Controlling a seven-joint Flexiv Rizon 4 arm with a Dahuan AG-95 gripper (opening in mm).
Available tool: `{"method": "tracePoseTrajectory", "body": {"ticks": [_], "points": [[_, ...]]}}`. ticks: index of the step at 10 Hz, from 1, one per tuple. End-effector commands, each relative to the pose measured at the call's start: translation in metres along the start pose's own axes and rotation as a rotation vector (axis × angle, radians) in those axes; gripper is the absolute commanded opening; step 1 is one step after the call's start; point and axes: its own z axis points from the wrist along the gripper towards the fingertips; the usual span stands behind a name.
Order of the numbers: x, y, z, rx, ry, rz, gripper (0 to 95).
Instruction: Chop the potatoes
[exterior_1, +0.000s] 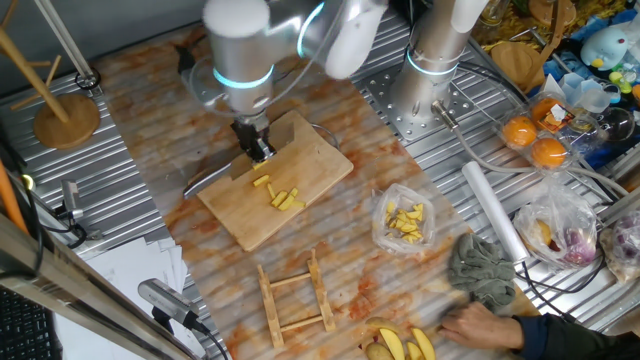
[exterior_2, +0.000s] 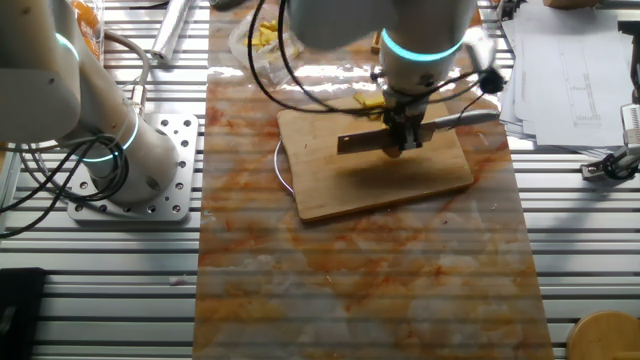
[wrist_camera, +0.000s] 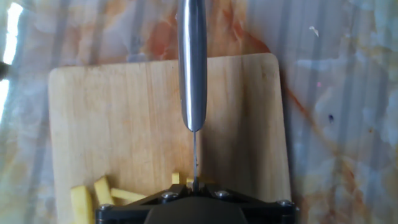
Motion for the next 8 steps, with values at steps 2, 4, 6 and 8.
{"method": "tracePoseTrajectory", "body": {"ticks": [2, 4, 6, 8], "points": [[-0.0079, -0.0022, 0.0139, 0.011, -0.002, 0.001, 0.0], [-0.0085, -0.0032, 0.0161, 0.014, 0.000, -0.007, 0.0], [-0.0101, -0.0051, 0.0212, 0.021, -0.019, -0.055, 0.0], [-0.0093, -0.0039, 0.0182, 0.001, -0.007, 0.012, 0.0]]}}
